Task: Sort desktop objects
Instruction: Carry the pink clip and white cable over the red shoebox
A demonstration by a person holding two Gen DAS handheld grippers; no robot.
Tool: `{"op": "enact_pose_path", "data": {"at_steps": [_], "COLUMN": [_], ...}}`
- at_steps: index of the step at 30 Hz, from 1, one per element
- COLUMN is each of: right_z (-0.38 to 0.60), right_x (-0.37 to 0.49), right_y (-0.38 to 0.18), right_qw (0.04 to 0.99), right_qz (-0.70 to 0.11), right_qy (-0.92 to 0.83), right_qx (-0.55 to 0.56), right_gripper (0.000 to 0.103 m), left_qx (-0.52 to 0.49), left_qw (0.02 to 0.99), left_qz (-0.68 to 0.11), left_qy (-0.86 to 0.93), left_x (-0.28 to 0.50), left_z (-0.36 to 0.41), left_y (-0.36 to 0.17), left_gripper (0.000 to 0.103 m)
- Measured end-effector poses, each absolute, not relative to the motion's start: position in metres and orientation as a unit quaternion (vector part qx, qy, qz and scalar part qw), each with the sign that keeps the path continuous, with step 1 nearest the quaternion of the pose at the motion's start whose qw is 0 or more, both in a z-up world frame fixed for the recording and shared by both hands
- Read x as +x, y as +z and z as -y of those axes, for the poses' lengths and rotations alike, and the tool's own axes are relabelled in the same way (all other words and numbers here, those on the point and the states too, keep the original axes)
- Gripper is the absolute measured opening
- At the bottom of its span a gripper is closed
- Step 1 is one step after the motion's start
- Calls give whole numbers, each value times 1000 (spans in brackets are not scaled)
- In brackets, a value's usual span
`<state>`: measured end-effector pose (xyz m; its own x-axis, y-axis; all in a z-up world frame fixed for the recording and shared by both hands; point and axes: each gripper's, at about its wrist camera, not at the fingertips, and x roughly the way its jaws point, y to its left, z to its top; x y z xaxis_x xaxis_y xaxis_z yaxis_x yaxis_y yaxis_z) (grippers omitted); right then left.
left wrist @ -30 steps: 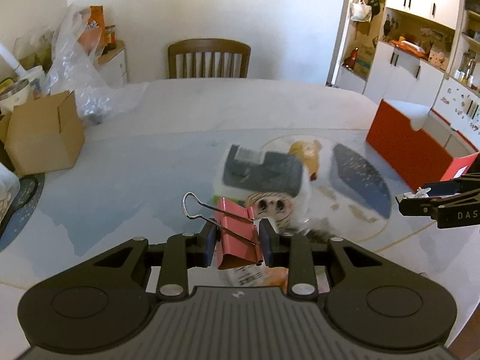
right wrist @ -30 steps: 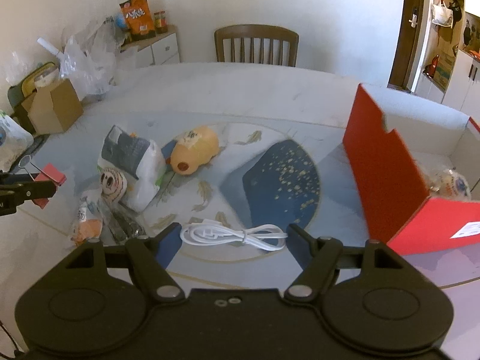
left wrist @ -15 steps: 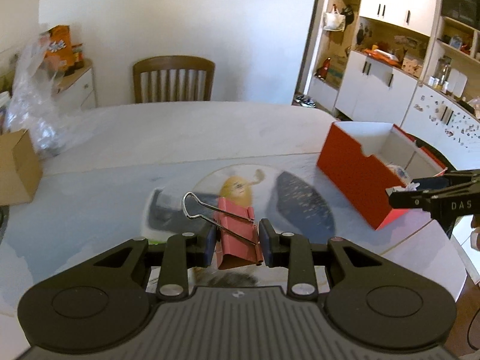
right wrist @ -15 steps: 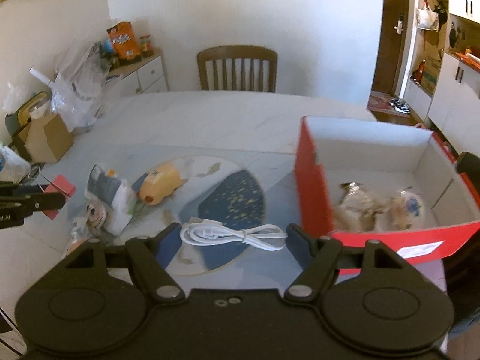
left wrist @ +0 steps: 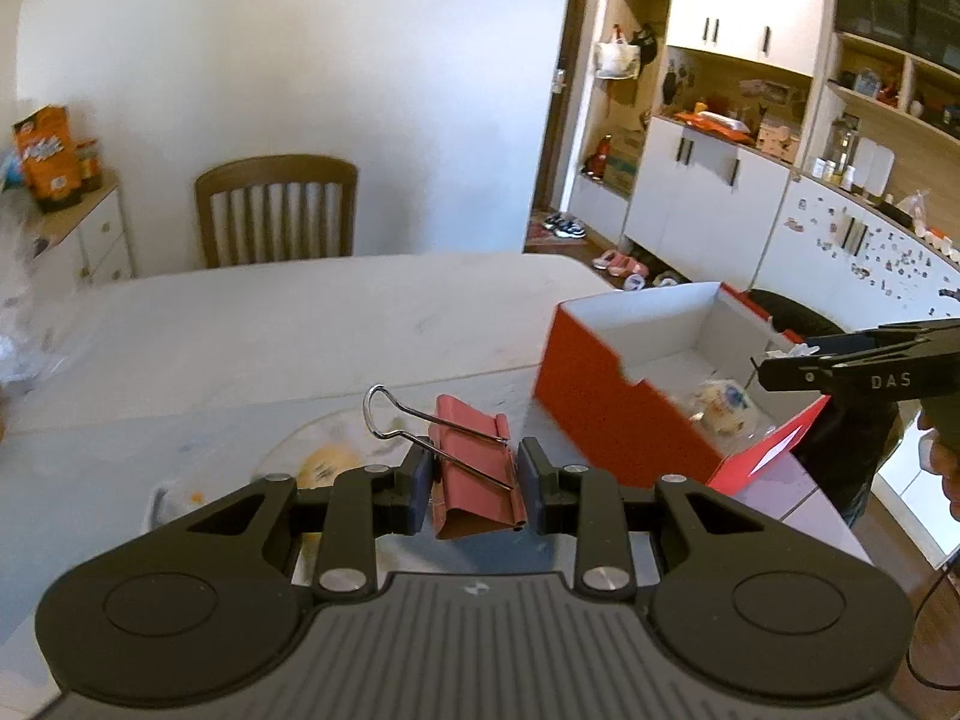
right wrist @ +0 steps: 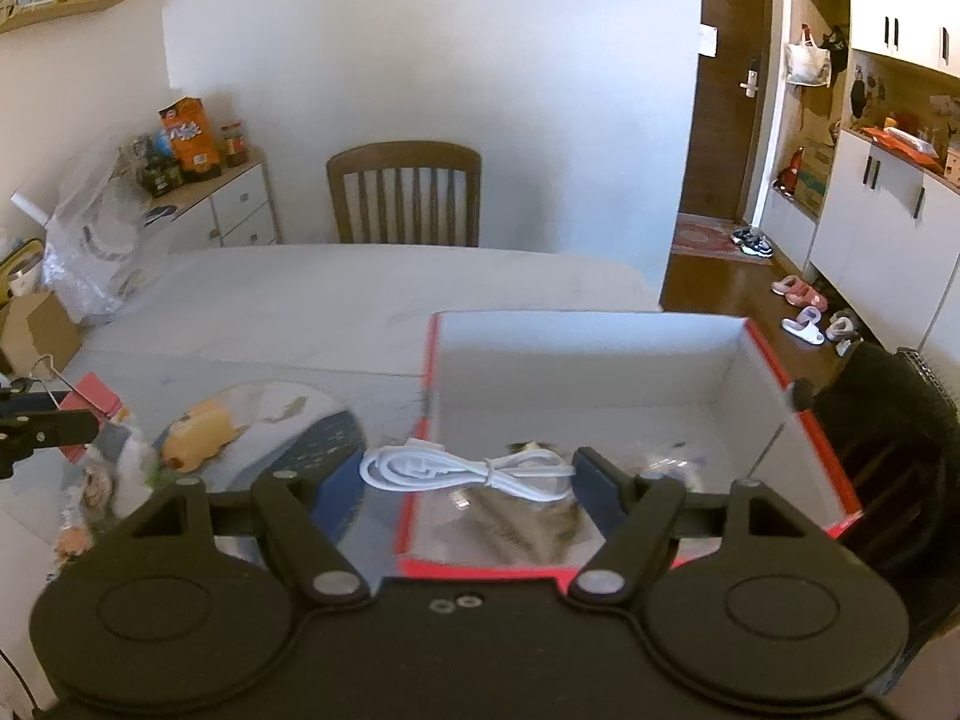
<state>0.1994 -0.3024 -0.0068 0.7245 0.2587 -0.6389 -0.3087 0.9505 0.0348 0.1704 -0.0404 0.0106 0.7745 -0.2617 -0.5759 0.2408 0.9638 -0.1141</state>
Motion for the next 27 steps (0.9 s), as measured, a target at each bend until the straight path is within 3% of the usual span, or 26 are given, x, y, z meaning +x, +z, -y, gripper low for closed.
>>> {"op": "enact_pose_path", "data": {"at_steps": [27], "right_z": [397], "right_x": [259], "right_y": [-25], "right_qw": [924], "right_qz": [-355], "right_qy": [140], "right_qx": [-32], "right_gripper": [75], "left_qx": [38], "left_qw": [921], "left_qz": [-316], "left_qy": [-226], "left_x": [248], "left_z": [210], "left_y": [14], "left_gripper": [29]}}
